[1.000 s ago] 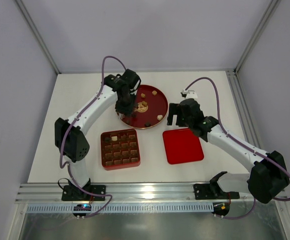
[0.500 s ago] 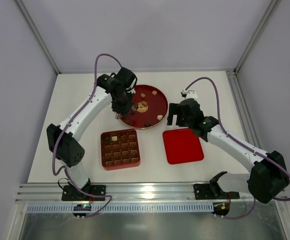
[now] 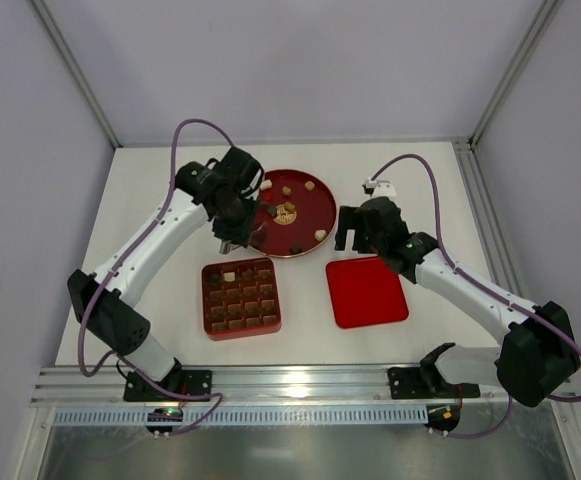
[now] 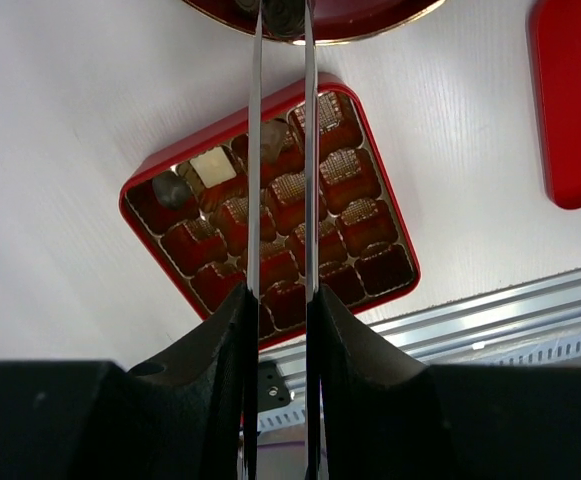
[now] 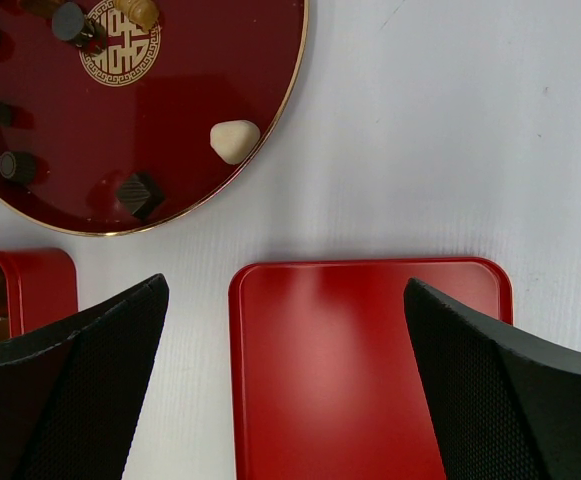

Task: Pack the chocolate

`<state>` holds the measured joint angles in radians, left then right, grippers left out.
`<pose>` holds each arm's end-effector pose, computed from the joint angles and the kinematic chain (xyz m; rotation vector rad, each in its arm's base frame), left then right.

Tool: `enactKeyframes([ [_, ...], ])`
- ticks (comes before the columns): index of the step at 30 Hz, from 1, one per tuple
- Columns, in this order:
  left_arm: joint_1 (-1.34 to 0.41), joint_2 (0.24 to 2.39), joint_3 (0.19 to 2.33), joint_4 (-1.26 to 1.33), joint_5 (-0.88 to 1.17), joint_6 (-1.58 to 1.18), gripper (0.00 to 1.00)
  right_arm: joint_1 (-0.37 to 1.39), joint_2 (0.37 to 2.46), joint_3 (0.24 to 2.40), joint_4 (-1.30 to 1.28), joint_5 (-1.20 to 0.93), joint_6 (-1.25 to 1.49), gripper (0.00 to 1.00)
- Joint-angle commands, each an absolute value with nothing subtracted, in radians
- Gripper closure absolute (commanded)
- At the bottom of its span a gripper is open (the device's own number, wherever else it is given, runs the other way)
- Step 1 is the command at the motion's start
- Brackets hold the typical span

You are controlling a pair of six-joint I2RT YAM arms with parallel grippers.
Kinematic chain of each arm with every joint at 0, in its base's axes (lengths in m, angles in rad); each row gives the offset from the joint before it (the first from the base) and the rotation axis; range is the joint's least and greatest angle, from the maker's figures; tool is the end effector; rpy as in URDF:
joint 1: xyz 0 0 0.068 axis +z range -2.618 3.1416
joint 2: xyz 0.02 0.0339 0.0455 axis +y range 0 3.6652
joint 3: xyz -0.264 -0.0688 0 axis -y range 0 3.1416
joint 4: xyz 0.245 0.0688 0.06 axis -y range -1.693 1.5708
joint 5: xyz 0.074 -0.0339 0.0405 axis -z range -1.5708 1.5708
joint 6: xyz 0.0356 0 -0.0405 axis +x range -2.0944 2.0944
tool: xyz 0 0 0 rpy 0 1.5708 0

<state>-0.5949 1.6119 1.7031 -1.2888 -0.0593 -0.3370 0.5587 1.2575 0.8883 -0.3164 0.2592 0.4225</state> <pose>0.2573 -0.1716 0.3573 0.3417 2.7563 -0.1620 0.2361 0.1368 0.2636 -0.0144 2.2403 0.2423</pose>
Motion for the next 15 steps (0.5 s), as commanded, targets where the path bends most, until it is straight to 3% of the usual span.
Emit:
enactKeyframes([
  [1, -0.615, 1.54, 1.678, -1.295, -0.035, -0.351, 0.7, 0.554, 1.249, 0.907, -0.304, 0.279, 0.439, 0.0],
  [15, -0.683, 1.407, 1.545, -1.275, -0.021, -0.388, 0.7, 0.552, 1.198, 0.864, -0.322, 0.304, 0.471, 0.0],
])
